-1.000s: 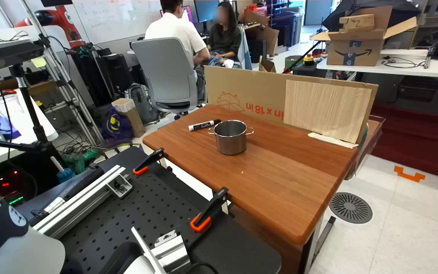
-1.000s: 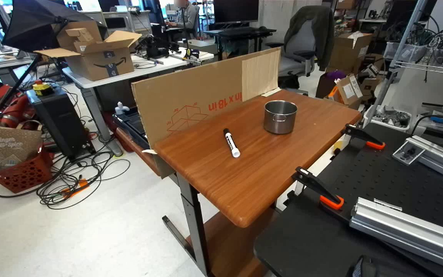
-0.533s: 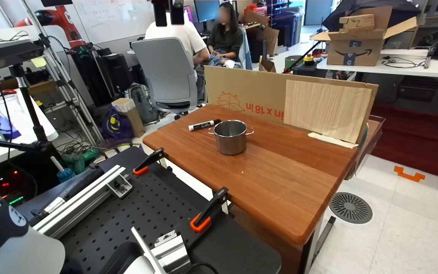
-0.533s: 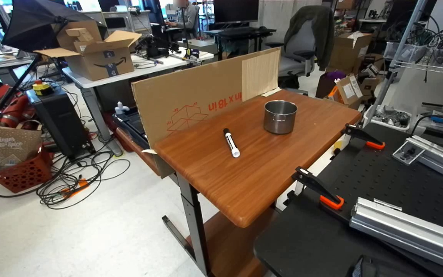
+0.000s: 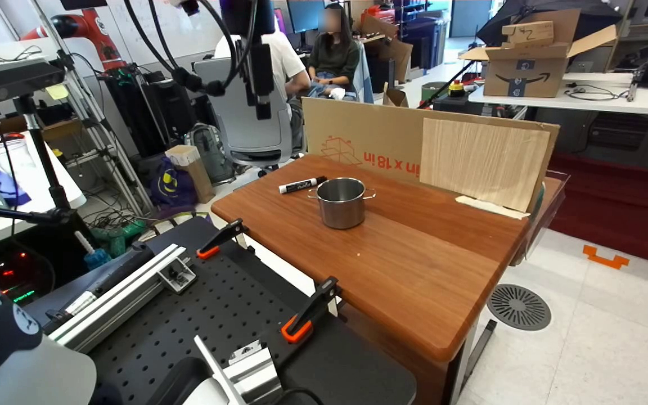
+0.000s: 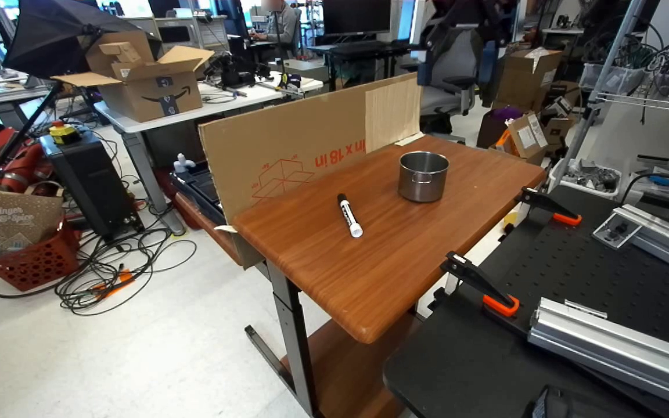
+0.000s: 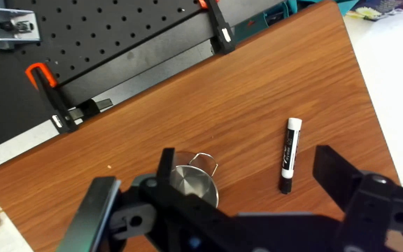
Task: Pick up the marker and put it in the bowl
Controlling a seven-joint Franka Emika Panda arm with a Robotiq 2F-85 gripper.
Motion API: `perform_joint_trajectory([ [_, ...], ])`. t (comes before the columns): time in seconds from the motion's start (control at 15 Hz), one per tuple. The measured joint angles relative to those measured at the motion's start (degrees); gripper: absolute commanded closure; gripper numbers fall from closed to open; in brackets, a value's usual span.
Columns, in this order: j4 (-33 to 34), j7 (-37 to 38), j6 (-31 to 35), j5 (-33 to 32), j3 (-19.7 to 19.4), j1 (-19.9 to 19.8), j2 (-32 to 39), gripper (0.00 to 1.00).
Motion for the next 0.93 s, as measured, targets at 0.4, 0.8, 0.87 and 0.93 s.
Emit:
perform_joint_trajectory([
  [0.4, -0.15, 10.36, 13.84, -0.53, 1.93, 2.86, 9.57, 0.0],
  [0.8, 4.43, 19.61, 21.03, -5.89, 0.74, 4.36, 19.36, 0.0],
  [0.87, 5.67, 21.22, 21.43, -7.23, 0.06, 4.9, 21.0, 0.0],
  [0.93, 7.0, 22.83, 21.71, -8.43, -0.63, 5.52, 22.67, 0.0],
])
